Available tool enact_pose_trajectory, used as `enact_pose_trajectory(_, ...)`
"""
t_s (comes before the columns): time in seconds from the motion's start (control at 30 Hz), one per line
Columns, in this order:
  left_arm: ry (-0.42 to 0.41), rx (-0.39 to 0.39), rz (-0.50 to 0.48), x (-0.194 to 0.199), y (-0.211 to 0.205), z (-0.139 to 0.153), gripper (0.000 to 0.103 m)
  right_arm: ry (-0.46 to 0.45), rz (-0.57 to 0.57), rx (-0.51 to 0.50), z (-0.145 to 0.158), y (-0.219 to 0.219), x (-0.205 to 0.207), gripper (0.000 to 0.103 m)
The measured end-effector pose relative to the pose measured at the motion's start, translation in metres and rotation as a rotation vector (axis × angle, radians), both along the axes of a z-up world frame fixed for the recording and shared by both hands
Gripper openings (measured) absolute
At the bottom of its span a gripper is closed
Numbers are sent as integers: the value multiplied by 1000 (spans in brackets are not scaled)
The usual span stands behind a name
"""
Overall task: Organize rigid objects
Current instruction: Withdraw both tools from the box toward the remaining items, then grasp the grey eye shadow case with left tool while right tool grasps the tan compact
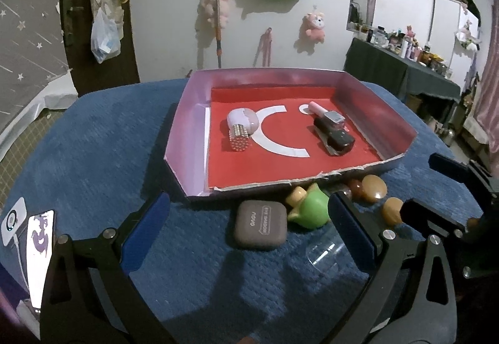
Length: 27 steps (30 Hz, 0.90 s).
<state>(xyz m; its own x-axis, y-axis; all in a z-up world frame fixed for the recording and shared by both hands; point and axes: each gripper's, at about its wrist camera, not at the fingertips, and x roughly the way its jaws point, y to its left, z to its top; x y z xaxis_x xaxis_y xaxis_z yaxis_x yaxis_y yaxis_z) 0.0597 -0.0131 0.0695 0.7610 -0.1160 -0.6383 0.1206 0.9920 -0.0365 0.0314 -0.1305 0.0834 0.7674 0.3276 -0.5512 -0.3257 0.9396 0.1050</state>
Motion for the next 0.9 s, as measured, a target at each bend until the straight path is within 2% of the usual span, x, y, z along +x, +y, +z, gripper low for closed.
enact_pose_trajectory(0.13, 1, 3, -14, -4, -3, -1, 103, 10, 1, -4, -2, 0, -2, 103)
enact_pose_trajectory(0.7, 18, -24, -47, -15, -8, -9, 102, 63, -11, -11, -20, -3, -11, 90)
enact_pose_trajectory(0.9, 25, -47, -44, -15, -5, -14, 98, 83, -27, -16, -28, -6, -11, 86)
